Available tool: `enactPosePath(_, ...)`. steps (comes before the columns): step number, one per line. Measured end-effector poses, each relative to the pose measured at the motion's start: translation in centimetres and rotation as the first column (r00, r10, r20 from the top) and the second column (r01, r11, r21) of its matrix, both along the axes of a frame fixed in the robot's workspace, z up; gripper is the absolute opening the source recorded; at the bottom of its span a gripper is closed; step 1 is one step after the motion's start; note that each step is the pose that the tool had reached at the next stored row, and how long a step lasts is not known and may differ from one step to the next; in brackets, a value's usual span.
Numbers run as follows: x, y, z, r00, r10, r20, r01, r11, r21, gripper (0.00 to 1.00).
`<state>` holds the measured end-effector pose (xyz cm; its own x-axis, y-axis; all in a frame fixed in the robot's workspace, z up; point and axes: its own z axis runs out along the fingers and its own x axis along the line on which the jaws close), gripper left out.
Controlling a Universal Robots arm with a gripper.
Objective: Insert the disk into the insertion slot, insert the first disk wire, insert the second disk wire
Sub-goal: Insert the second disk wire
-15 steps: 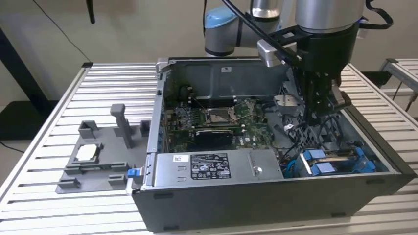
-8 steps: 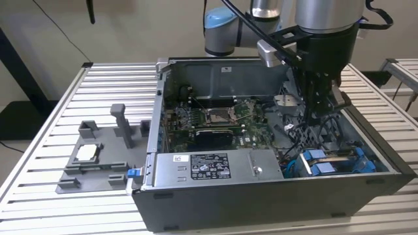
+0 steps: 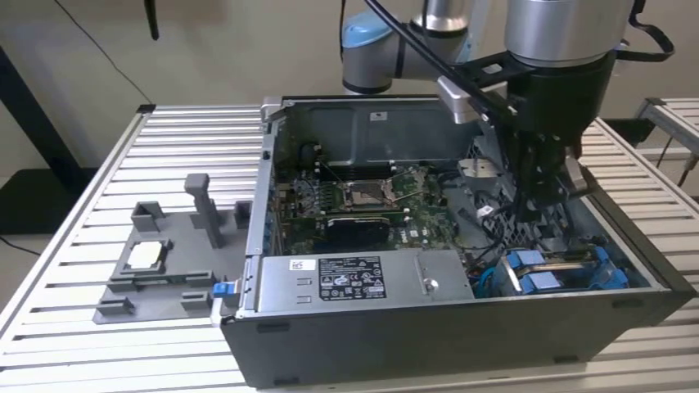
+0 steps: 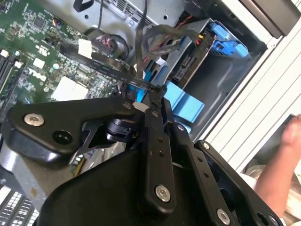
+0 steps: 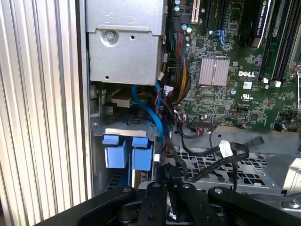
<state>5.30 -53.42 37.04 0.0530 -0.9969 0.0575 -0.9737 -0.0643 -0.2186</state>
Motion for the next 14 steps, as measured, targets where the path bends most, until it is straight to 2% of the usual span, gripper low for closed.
enactPosePath(3, 0.19, -0.63, -0.07, 1.0000, 0.000, -0.0012, 0.000, 0.9999, 0.0108, 0.16)
enactPosePath(5, 0.31, -0.98, -0.11, 1.0000, 0.000, -0.0011, 0.000, 0.9997, 0.0227, 0.16)
enactPosePath(11, 0.62, -2.00, -0.21, 1.0000, 0.000, -0.0011, 0.000, 0.9967, 0.0811, 0.16)
enactPosePath(12, 0.69, -2.19, -0.22, 1.0000, 0.000, -0.0019, 0.000, 0.9963, 0.0860, 0.16)
enactPosePath(14, 0.90, -2.45, -0.23, 1.0000, 0.000, -0.0092, 0.001, 0.9960, 0.0898, 0.16)
